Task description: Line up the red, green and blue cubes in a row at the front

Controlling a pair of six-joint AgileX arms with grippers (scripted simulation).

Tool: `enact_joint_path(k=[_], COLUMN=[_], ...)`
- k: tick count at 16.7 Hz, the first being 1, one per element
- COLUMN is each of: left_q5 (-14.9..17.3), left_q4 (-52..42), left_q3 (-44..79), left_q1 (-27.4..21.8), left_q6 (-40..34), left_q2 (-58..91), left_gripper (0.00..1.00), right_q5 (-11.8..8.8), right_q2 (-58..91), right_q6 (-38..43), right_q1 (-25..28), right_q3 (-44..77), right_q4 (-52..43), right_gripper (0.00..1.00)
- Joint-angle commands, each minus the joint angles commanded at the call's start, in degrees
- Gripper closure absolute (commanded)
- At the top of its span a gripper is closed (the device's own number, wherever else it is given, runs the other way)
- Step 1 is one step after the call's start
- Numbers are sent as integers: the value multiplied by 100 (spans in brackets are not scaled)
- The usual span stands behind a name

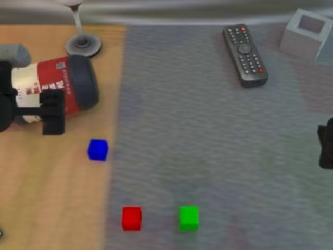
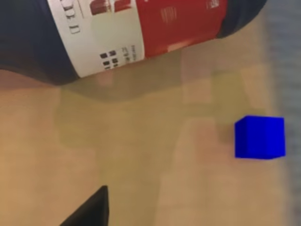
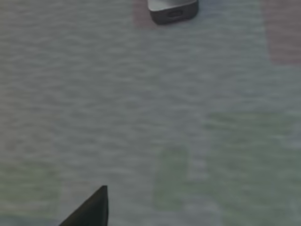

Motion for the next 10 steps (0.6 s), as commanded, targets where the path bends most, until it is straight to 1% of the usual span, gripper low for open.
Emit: enact_joint_path(k=[2, 4, 7, 10], left_q5=[3, 8, 13, 13], left_q4=[-588, -1108, -1775, -2250], left_q3=[787, 1506, 2505, 3289], left_q1=[-189, -361, -590, -761], left_q6=[-123, -235, -386, -500], left_q2=[1162, 2140, 3406, 4398], left_gripper=[0, 0, 0, 0], right_q5=[-71, -197, -468, -766], right_q2=[-1079, -1989, -3031, -3819], right_q6=[-498, -940, -1488, -1882], right_q1=[-515, -981, -1568, -2002], right_q3=[-865, -1632, -2556, -3183], right_q4=[557, 1099, 1873, 2531], right_gripper=[0, 0, 0, 0])
